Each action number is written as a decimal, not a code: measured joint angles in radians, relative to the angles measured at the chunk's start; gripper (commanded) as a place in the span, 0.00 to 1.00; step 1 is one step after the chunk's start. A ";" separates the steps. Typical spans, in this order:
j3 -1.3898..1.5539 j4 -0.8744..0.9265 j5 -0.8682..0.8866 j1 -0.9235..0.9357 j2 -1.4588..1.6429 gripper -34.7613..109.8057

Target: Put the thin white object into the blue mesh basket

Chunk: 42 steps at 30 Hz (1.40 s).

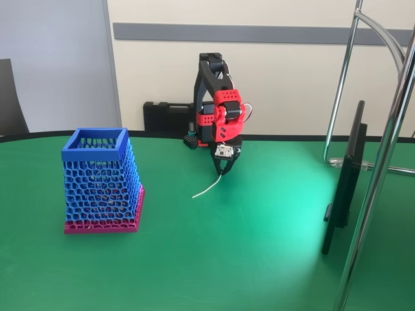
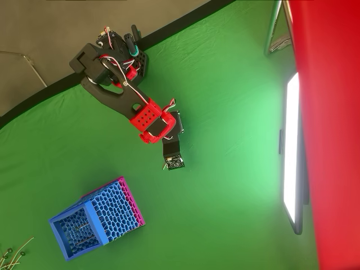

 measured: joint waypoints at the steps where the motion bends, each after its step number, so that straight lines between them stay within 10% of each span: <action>1: -0.014 0.002 0.009 -0.003 0.000 0.25; 22: -0.337 -0.020 0.233 -0.069 0.046 0.25; 42: -0.509 -0.405 0.551 0.146 0.160 0.24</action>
